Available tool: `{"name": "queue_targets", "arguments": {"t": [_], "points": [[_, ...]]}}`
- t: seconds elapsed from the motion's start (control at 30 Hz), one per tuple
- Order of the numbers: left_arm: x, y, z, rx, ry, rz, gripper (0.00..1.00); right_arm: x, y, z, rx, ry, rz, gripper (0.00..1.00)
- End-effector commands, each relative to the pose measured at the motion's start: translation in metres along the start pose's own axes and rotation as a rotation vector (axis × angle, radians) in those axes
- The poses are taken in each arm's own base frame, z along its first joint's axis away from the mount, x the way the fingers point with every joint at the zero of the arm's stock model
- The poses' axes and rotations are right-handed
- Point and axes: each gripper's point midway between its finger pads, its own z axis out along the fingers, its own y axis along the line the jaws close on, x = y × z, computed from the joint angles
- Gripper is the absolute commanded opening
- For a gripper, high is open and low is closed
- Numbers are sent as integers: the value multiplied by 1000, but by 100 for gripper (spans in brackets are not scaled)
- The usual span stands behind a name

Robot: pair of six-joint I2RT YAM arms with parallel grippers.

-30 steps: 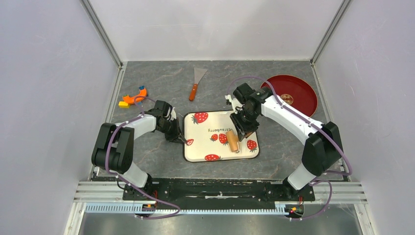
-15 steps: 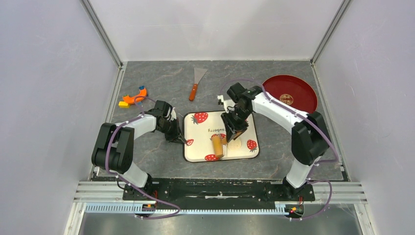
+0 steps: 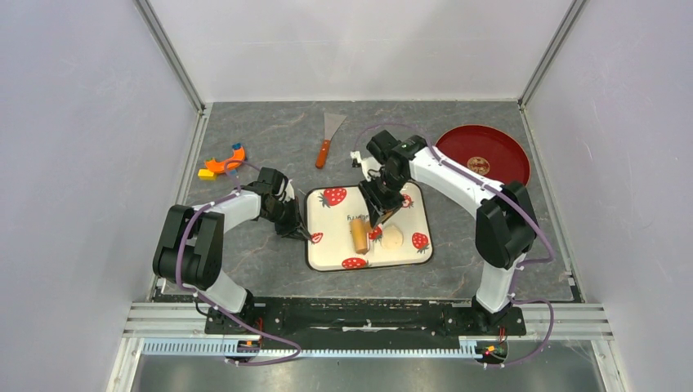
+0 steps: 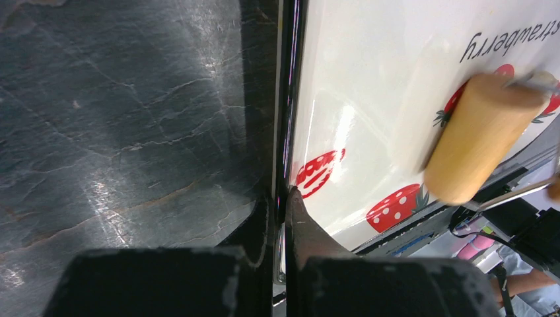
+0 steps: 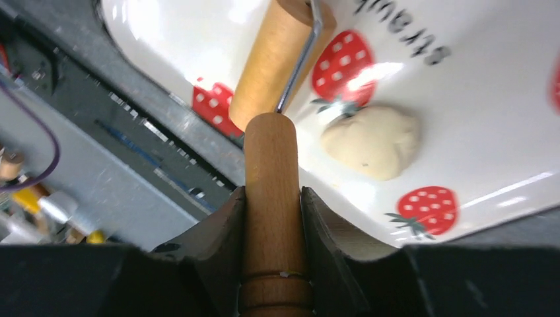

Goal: Roll out the dumpling wrappers from the dough

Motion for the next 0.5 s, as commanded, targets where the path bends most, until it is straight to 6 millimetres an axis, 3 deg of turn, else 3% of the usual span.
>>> {"name": "queue_targets", "arguments": {"t": [0.0, 0.1, 0.2, 0.47], "points": [[-1, 28, -5, -143, -4, 41, 2, -38, -28, -30, 203, -147, -54, 0], [-2, 30, -6, -158, -3, 51, 2, -52, -18, -51, 193, -229, -60, 0], [-5, 33, -8, -180, -8, 61, 2, -54, -16, -65, 188, -277, -51, 0], [-16, 40, -20, -255, -51, 85, 2, -20, -49, -66, 217, -279, 24, 0]]}}
